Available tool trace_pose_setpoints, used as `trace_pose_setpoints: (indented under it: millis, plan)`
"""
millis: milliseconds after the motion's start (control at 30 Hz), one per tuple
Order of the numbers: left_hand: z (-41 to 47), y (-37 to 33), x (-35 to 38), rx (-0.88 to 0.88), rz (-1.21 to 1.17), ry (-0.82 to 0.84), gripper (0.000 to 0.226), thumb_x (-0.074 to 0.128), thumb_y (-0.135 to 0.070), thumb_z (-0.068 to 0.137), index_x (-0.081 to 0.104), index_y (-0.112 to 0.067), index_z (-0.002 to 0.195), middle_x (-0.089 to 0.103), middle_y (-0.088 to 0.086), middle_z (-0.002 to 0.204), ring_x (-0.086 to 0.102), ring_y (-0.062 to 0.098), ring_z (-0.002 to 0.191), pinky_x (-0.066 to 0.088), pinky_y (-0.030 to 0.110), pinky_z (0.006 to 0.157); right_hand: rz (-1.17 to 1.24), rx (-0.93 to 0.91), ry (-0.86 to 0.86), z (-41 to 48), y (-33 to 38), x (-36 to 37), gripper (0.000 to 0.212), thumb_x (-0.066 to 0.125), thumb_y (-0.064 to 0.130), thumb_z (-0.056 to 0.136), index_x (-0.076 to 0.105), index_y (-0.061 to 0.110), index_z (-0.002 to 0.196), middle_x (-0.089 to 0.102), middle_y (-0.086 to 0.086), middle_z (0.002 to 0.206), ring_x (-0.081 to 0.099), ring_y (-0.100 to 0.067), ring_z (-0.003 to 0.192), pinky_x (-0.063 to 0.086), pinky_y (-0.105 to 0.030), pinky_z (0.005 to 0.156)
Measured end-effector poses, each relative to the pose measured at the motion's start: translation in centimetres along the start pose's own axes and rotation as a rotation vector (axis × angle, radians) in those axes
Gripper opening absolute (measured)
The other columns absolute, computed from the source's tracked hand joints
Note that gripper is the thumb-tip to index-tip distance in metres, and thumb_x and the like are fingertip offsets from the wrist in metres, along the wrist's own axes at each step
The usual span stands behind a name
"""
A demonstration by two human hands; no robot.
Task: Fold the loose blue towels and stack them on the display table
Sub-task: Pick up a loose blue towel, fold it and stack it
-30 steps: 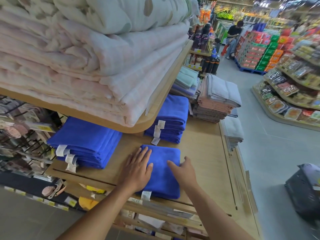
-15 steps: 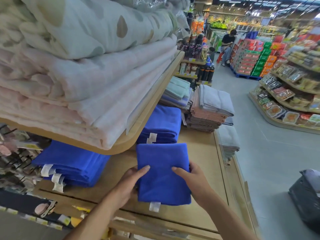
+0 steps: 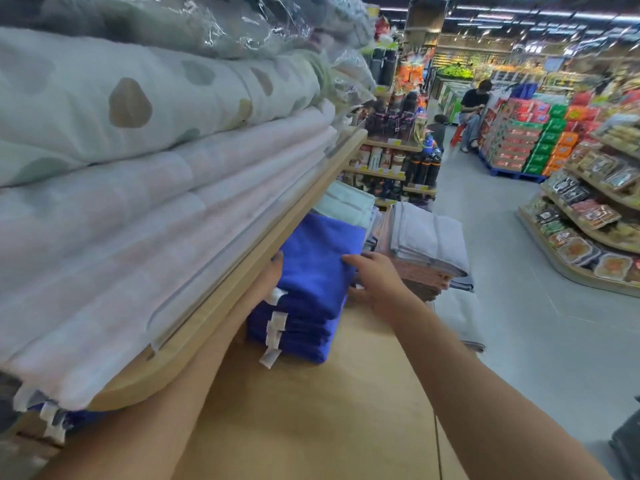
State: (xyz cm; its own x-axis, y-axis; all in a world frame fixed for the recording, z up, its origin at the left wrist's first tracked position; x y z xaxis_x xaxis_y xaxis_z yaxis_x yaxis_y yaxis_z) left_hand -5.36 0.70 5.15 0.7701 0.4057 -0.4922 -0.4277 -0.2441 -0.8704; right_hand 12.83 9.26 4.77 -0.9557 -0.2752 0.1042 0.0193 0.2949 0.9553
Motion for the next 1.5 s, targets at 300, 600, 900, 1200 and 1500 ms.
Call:
trace_pose_setpoints:
  millis: [300, 600, 900, 1200, 1500]
  plan:
    - [4.4, -0.9, 4.8, 0.203, 0.631, 0.005, 0.068, 0.035, -0.073, 0.094, 0.029, -0.044, 0.155, 0.017, 0.003, 0.168, 0.017, 0.03, 0.153, 0.02, 0.049, 0.123, -0.147, 0.048, -0.107, 5.9, -5.7, -2.2, 0.025, 0.056, 0.043, 0.1, 0.062, 0.019, 0.108, 0.064, 0.0, 0.101, 0.062, -0.017, 0.081, 0.051, -0.031, 0.06]
    - [5.1, 2.6, 6.6, -0.012, 0.644, 0.189, 0.117, 0.014, -0.11, 0.052, 0.002, -0.055, 0.155, -0.002, -0.004, 0.171, 0.002, 0.032, 0.156, 0.01, 0.049, 0.124, 0.212, 0.541, 0.09, 4.0, -11.9, -2.5, 0.057, 0.059, 0.065, 0.092, 0.057, 0.011, 0.112, 0.068, -0.006, 0.064, 0.064, -0.025, 0.059, 0.048, -0.029, 0.055]
    - [3.3, 3.7, 4.5, 0.044, 0.156, 0.247, 0.102, 0.059, -0.094, 0.063, 0.039, -0.044, 0.15, 0.04, -0.015, 0.156, 0.042, 0.005, 0.141, 0.036, 0.04, 0.118, 0.378, 0.44, 0.193, 1.6, -12.4, -1.8, 0.072, 0.074, 0.07, 0.074, 0.069, 0.02, 0.126, 0.077, -0.005, 0.114, 0.072, -0.023, 0.109, 0.057, -0.036, 0.088]
    - [-0.7, 6.4, 4.6, 0.065, -0.019, 0.348, 0.111, 0.068, -0.092, 0.057, 0.017, -0.053, 0.148, 0.042, -0.02, 0.148, 0.043, 0.001, 0.136, 0.035, 0.024, 0.111, 0.576, 0.326, 0.294, -3.8, -13.8, -2.4, 0.067, 0.08, 0.059, 0.082, 0.068, 0.019, 0.134, 0.066, -0.011, 0.138, 0.062, -0.026, 0.129, 0.043, -0.044, 0.114]
    - [-5.5, 4.3, 4.3, 0.224, -0.222, 0.452, 0.111, 0.075, -0.078, 0.062, 0.022, -0.04, 0.153, 0.042, -0.017, 0.152, 0.042, -0.007, 0.137, 0.034, 0.029, 0.118, 0.302, 0.094, 0.239, -9.9, -12.4, -2.1, 0.064, 0.073, 0.051, 0.092, 0.051, 0.026, 0.146, 0.062, -0.008, 0.143, 0.058, -0.026, 0.134, 0.053, -0.037, 0.105]
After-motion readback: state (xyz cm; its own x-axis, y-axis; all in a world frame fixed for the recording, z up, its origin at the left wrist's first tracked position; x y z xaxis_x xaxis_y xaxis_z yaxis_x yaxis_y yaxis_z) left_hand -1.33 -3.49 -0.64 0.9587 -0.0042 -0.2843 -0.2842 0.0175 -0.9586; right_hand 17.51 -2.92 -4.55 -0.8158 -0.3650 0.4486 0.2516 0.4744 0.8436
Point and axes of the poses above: each hand's wrist, its own z-axis towards the middle knuckle, its own x-axis out of the palm, y = z × x, the point moved 2 cm from there along z, towards the middle knuckle
